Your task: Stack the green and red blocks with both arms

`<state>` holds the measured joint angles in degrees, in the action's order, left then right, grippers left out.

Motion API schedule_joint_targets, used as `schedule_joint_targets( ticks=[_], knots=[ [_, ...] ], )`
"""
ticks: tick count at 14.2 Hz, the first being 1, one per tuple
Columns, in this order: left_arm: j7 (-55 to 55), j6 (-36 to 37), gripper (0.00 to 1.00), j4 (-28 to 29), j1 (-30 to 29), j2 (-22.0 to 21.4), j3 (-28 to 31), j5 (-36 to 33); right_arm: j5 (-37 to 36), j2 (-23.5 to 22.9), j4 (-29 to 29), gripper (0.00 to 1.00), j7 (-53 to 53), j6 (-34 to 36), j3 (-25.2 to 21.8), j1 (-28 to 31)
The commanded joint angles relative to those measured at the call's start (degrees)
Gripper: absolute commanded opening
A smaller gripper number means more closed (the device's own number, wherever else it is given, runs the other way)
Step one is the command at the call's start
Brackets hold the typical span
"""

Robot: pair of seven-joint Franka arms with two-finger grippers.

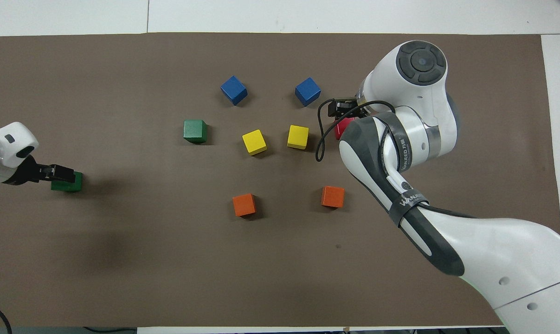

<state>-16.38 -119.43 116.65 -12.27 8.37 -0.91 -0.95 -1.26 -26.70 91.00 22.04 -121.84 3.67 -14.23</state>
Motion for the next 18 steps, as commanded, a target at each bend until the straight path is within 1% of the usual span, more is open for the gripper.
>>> schedule_joint_targets(
  ticks=[1,2,3,4,6,7,8,9,10,11,12,13,14,15,17,18],
  knots=[
    [1.3,10.6,1.0,-10.8,3.1,0.8,-0.4,-0.6,-0.5,-1.1,0.9,1.0,0.5,-2.6,0.5,0.4],
    [6.6,13.2,1.0,-14.7,6.1,1.6,-0.4,-0.1,-0.5,-1.8,1.6,1.0,0.5,-3.5,0.5,-0.2],
    [13.3,13.7,1.0,-17.0,8.9,3.1,-0.5,0.0,-0.5,-1.8,2.9,1.0,0.5,-4.8,0.4,-0.7],
    [17.6,13.1,1.0,-18.3,11.7,3.7,-0.5,1.5,-0.5,-1.8,4.4,1.0,0.5,-6.4,0.5,-0.9],
    [19.0,12.3,1.0,-20.3,17.1,6.0,-0.3,4.8,-0.5,-1.8,6.9,1.0,0.4,-8.8,0.4,-0.9],
    [20.5,11.1,1.0,-21.8,19.0,7.9,-0.3,5.1,-0.5,-1.7,8.2,0.97,0.0,-9.9,0.4,-0.9],
    [21.5,8.5,1.0,-22.8,21.5,10.0,-0.3,5.1,-0.6,-1.8,9.2,0.69,-1.0,-10.6,0.4,-0.6],
    [21.6,6.7,1.0,-23.4,23.4,12.2,-0.3,5.3,-0.6,-1.7,9.3,0.18,-4.7,-9.9,0.4,-0.5],
    [21.6,6.1,1.0,-24.8,24.7,14.0,-0.4,5.3,-0.6,-1.4,8.3,0.0,-6.3,-7.9,0.3,0.2],
    [21.6,5.6,1.0,-25.7,26.0,15.6,-0.4,5.5,-0.7,-1.0,5.6,0.0,-7.3,-2.8,0.1,1.3],
    [21.6,3.4,1.0,-25.6,27.3,16.2,-0.3,5.4,-1.0,-1.1,-0.6,0.0,-11.1,6.3,0.2,4.5],
    [21.7,1.6,1.0,-25.5,27.6,17.1,-0.4,5.5,-0.9,-1.2,-5.2,0.0,-15.3,12.8,0.2,6.9],
    [22.6,1.1,1.0,-25.6,28.2,18.0,-0.3,5.4,-1.2,-0.7,-6.5,0.0,-17.9,14.9,0.2,8.7],
    [22.7,0.4,1.0,-25.6,28.7,18.6,-0.3,5.3,-1.3,1.1,-6.1,0.0,-20.5,15.3,0.2,10.7],
    [22.7,-1.7,1.0,-25.0,28.7,19.2,-0.2,4.7,-1.2,3.1,-4.1,0.0,-24.8,16.0,0.2,14.2],
    [22.7,-2.9,1.0,-24.0,28.7,19.3,-0.2,4.7,-1.2,3.6,-2.2,0.0,-26.6,15.0,0.2,15.6]
  ],
)
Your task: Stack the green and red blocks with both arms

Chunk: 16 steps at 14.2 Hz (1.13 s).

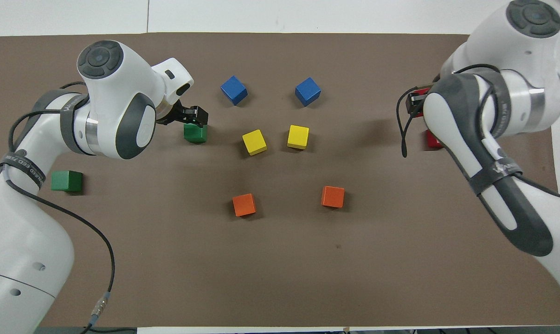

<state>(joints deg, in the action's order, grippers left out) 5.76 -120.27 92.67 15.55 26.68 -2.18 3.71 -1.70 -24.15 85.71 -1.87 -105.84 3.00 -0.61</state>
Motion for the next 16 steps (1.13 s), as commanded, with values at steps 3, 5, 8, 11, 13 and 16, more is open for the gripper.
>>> schedule_joint_targets(
  ticks=[3,5,8,11,13,16],
  knots=[
    [0.7,-6.2,1.0,3.6,1.5,0.9,0.9,0.1,-0.8,4.0,13.0,0.0,-4.1,-9.9,0.9,5.6],
    [0.7,-7.8,1.0,5.2,1.6,0.8,1.0,0.1,-0.8,4.3,14.5,0.0,-4.9,-11.1,0.9,6.9],
    [1.2,-9.7,1.0,7.2,2.5,0.7,1.1,0.1,-0.7,5.0,16.7,0.0,-4.5,-12.1,0.9,7.6],
    [2.2,-8.5,0.06,7.8,2.8,0.3,1.2,0.1,-0.7,5.7,19.1,0.0,-3.1,-14.2,1.0,7.2],
    [2.3,-5.3,0.0,6.2,2.2,0.3,1.3,0.1,-0.7,5.8,19.3,0.0,-2.9,-14.1,1.0,7.1],
    [2.5,0.5,0.0,3.4,0.8,-0.8,1.5,0.4,-0.7,6.1,20.0,0.0,-2.2,-14.2,1.0,7.1]
  ],
)
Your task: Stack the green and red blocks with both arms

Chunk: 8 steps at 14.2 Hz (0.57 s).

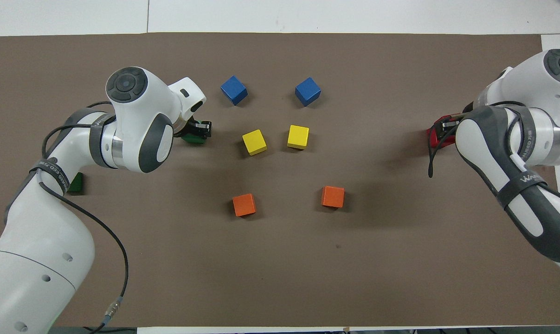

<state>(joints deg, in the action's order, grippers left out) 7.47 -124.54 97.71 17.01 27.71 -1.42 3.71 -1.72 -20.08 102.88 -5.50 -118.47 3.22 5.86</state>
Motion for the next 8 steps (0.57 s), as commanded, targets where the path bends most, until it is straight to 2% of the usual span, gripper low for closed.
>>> schedule_joint_targets(
  ticks=[1,3,5,6,8],
  knots=[
    [0.4,7.9,0.0,-1.6,-2.8,-4.4,0.7,0.4,-0.7,2.2,3.2,0.0,1.7,-1.6,0.7,0.6],
    [-2.4,15.4,0.0,-0.7,-8.2,-11.1,0.7,0.1,-0.7,2.3,3.3,0.0,1.8,-1.6,0.7,0.6],
    [-10.2,22.6,0.0,0.3,-14.5,-16.2,0.8,0.1,-0.7,2.3,3.6,0.0,1.7,-1.6,0.7,0.6],
    [-13.9,23.0,0.0,2.8,-18.0,-18.8,0.9,0.1,-0.7,2.4,3.6,0.0,1.7,-1.7,0.7,0.6],
    [-21.5,22.1,0.0,6.1,-23.2,-20.8,0.8,-1.3,-0.7,2.3,3.8,0.0,1.7,-2.2,0.7,0.6]
  ],
)
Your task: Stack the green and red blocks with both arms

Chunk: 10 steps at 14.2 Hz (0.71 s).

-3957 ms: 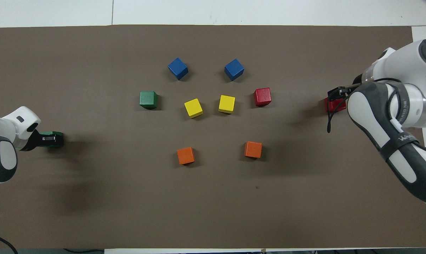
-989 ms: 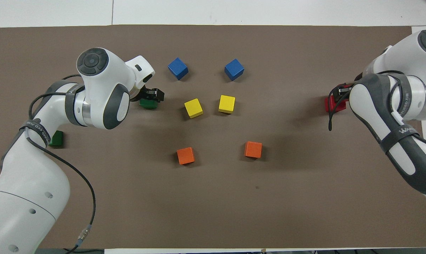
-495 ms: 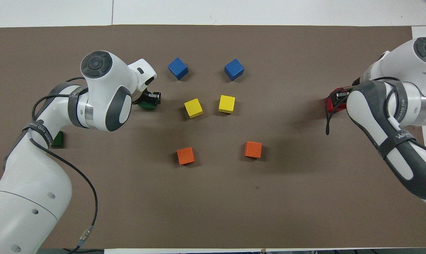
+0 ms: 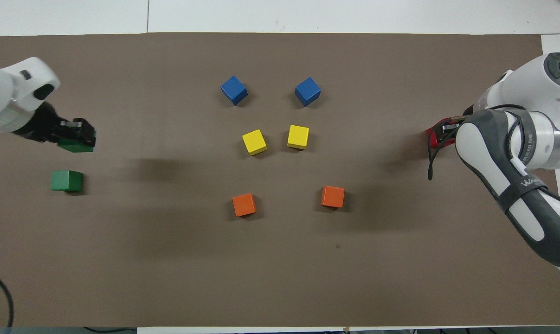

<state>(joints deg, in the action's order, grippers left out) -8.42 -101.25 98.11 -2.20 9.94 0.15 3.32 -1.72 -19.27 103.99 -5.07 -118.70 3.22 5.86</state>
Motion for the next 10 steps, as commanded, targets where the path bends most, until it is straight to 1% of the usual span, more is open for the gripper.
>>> schedule_joint_targets(
  ticks=[1,2,4,5,6,9,10],
  knots=[
    [-7.5,-2.5,0.0,7.3,-5.9,-3.6,-0.7,-1.9,-0.7,1.6,3.1,0.0,1.3,-2.2,0.7,0.6],
    [-8.6,-5.5,0.0,9.4,-7.4,-4.5,-0.8,-2.4,-0.7,1.8,3.3,0.0,1.3,-2.5,0.7,0.6],
    [-9.6,-14.4,0.0,17.5,-8.2,-7.1,-0.7,-2.4,-0.7,1.9,3.8,0.01,1.0,-3.1,0.7,0.6],
    [-9.7,-19.5,0.0,21.7,-9.4,-8.3,-0.7,-2.4,-0.7,1.9,3.9,0.29,0.9,-3.2,0.7,0.6],
    [-10.6,-22.0,0.0,23.9,-10.0,-8.7,-0.7,-2.4,-0.7,1.9,3.9,0.47,0.9,-3.5,0.7,0.6],
    [-13.6,-24.0,0.0,24.8,-11.6,-7.7,-0.7,-2.4,-0.7,2.0,4.4,1.0,1.1,-3.8,0.7,1.1],
    [-13.6,-25.3,0.0,25.7,-11.8,-7.7,-0.7,-2.4,-0.7,2.0,4.4,1.0,1.1,-3.7,0.7,1.0]
  ],
)
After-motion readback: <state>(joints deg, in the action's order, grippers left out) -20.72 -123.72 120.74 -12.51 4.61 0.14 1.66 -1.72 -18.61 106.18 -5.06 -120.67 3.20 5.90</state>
